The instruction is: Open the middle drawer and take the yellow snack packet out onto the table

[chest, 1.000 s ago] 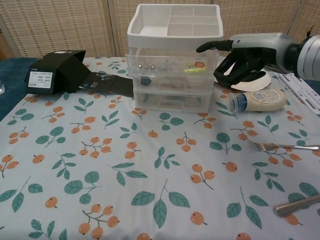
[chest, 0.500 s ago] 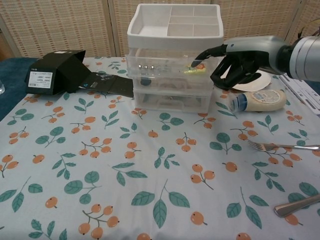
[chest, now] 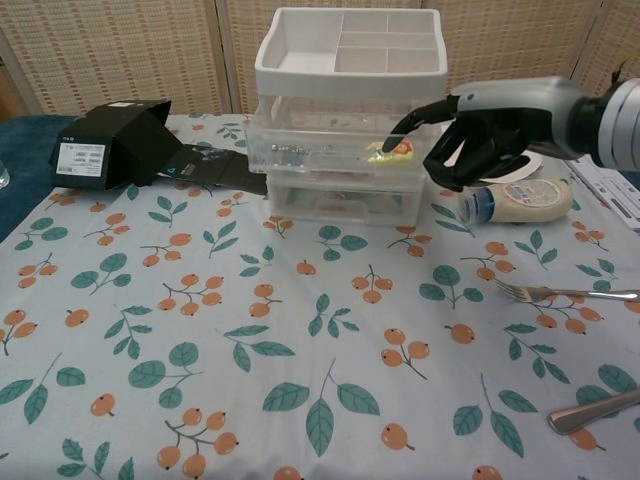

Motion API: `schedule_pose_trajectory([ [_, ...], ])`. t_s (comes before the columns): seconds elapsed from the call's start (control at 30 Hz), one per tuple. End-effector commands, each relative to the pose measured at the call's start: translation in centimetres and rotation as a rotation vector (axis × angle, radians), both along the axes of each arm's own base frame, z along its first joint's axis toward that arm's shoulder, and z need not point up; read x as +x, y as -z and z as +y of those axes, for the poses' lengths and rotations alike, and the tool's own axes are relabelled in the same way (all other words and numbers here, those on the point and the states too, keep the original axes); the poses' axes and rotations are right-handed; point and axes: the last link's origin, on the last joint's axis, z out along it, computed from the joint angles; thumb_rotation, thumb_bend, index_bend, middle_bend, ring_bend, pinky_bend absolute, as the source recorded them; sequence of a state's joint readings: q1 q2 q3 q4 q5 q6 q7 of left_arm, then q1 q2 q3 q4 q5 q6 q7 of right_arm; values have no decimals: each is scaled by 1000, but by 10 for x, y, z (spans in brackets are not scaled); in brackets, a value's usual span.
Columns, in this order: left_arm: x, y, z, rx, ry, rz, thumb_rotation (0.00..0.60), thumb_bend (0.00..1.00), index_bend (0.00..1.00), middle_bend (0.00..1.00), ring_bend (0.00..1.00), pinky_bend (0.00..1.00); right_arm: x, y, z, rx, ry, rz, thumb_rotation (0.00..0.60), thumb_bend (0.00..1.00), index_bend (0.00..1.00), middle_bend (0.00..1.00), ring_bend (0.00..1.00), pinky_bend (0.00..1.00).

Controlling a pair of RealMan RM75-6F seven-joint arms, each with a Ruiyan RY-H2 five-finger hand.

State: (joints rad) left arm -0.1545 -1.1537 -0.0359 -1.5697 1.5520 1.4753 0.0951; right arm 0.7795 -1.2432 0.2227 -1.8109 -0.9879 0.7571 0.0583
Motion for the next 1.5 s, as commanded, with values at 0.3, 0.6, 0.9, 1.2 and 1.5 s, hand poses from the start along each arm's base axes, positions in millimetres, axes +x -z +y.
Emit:
schedule_pose_trajectory([
  [0.3, -1, 1, -1, -2, 0, -1, 600, 270, 184, 70, 76, 92, 0, -4, 15, 37, -11, -12, 600, 623, 216, 742, 990, 1000],
  [0.6, -1, 1, -1, -1, 1, -4, 600, 270, 184, 70, 76, 92, 0, -7, 26, 53, -22, -11, 600, 624, 216, 742, 990, 1000],
  [0.9, -2, 1, -2, 0, -1, -4, 600, 270, 184, 70, 76, 92, 0, -13, 34, 61, -40, 7, 600, 624, 216, 742, 990, 1000],
  [1.2, -1, 0, -2, 2, 5, -6, 600, 270, 184, 70, 76, 92, 6, -29, 33, 24, -78, 36, 600, 624, 156, 741, 990, 1000],
  [1.5, 0, -2, -1, 2, 13, -3, 600, 270, 184, 70, 76, 92, 15, -45, 25, 10, -155, 140, 600, 681, 116, 727, 990, 1000],
])
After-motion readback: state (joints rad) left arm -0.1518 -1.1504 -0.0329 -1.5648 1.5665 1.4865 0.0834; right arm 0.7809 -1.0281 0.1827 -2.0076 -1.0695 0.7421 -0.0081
